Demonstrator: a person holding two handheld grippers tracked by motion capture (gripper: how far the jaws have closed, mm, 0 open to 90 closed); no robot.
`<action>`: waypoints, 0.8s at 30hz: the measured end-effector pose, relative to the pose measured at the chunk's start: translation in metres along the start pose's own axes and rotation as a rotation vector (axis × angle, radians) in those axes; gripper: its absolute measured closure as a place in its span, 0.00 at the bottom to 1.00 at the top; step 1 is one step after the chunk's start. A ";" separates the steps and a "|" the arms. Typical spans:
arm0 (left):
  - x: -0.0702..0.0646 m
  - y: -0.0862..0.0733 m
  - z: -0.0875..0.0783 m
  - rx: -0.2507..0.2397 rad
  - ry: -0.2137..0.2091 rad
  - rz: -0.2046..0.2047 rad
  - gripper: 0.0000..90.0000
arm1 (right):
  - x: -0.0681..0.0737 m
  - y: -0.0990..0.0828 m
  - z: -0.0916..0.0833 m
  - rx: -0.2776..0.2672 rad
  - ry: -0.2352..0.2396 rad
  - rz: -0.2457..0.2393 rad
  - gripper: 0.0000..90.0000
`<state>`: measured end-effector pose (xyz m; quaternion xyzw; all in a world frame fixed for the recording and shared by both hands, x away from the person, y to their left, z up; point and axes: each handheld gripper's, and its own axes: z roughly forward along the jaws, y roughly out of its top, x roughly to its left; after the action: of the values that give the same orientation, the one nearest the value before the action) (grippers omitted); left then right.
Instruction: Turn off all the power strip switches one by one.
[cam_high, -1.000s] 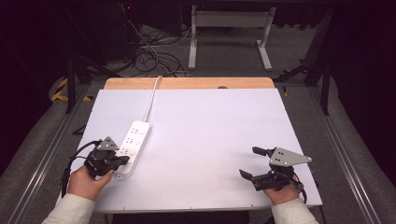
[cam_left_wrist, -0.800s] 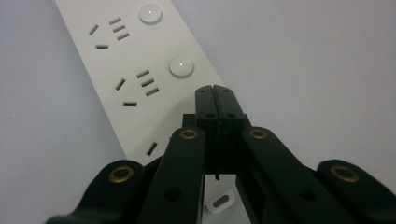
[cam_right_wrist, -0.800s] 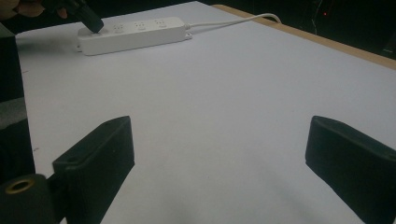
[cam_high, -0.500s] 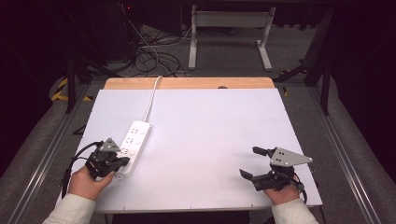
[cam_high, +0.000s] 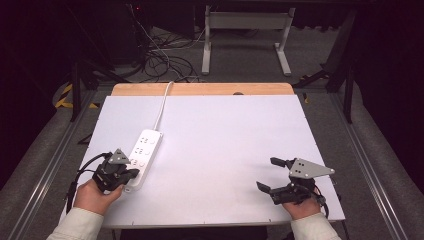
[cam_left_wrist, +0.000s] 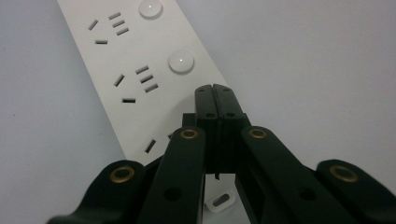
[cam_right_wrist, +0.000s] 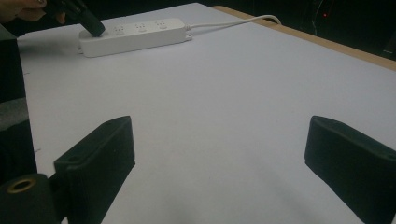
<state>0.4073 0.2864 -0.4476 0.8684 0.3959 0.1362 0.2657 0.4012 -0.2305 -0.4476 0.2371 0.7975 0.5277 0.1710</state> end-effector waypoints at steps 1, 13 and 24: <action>0.000 0.000 0.000 -0.003 0.005 0.003 1.00 | 0.000 0.000 0.000 0.000 -0.001 0.001 0.10; -0.003 -0.003 0.001 -0.020 0.017 -0.005 1.00 | 0.000 0.000 0.000 0.002 0.001 0.000 0.10; -0.001 -0.001 -0.003 -0.076 0.027 -0.025 1.00 | 0.000 0.000 -0.001 -0.001 -0.001 0.000 0.10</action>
<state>0.4044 0.2876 -0.4456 0.8508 0.4046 0.1596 0.2948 0.4007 -0.2308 -0.4470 0.2373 0.7972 0.5280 0.1717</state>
